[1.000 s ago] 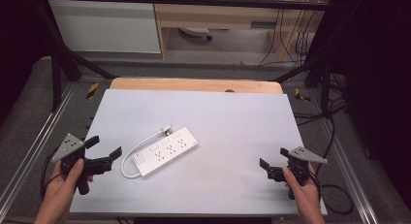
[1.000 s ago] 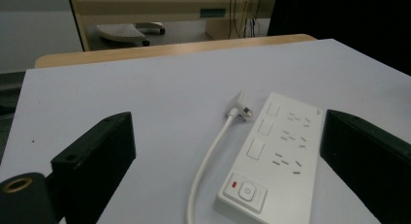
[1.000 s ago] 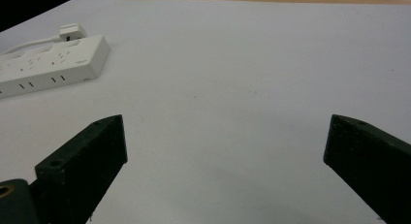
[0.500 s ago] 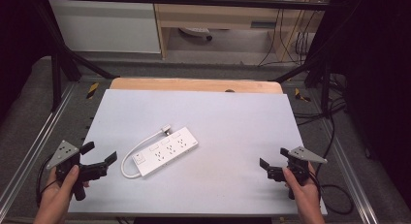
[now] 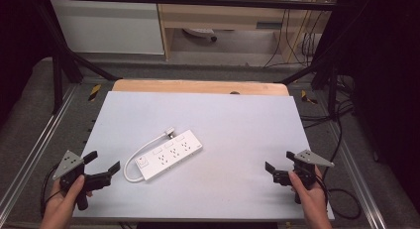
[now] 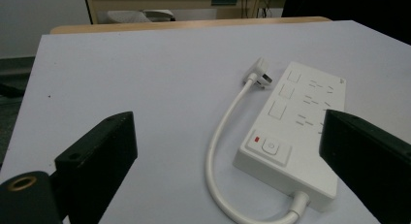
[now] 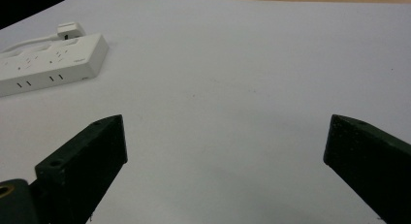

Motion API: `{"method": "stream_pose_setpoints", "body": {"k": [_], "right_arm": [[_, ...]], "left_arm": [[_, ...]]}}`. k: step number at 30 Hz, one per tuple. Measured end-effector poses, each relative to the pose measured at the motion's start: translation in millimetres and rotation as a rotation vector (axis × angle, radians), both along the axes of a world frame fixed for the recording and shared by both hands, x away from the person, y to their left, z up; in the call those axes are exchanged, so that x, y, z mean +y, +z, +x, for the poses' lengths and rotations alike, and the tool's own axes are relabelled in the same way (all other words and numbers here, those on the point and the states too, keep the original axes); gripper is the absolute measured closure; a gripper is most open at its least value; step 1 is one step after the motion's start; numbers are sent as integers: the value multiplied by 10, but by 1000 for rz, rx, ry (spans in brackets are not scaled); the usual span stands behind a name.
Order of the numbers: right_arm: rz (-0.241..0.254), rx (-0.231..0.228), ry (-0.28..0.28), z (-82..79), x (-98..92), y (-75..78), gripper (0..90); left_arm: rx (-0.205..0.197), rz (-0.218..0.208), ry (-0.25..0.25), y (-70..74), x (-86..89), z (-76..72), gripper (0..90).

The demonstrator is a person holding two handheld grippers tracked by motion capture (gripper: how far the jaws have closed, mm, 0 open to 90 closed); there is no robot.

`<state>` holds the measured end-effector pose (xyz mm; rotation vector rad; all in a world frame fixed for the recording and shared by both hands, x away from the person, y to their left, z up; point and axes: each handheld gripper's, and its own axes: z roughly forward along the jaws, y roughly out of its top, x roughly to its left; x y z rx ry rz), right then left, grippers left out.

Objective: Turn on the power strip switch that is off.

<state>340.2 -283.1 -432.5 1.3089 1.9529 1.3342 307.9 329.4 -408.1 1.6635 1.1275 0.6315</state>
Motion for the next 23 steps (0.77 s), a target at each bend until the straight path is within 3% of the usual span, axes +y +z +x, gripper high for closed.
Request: {"method": "stream_pose_setpoints", "body": {"k": [16,20,23], "right_arm": [[-11,10,-3,12,3,-18,23],[-61,76,-21,58,18,-102,23],[-116,133,-58,138,22,-181,31]], "left_arm": [[38,9,-38,-260,-130,-15,69],[49,7,-53,-291,-166,-25,67],[63,43,-66,-305,-225,-24,68]]}}
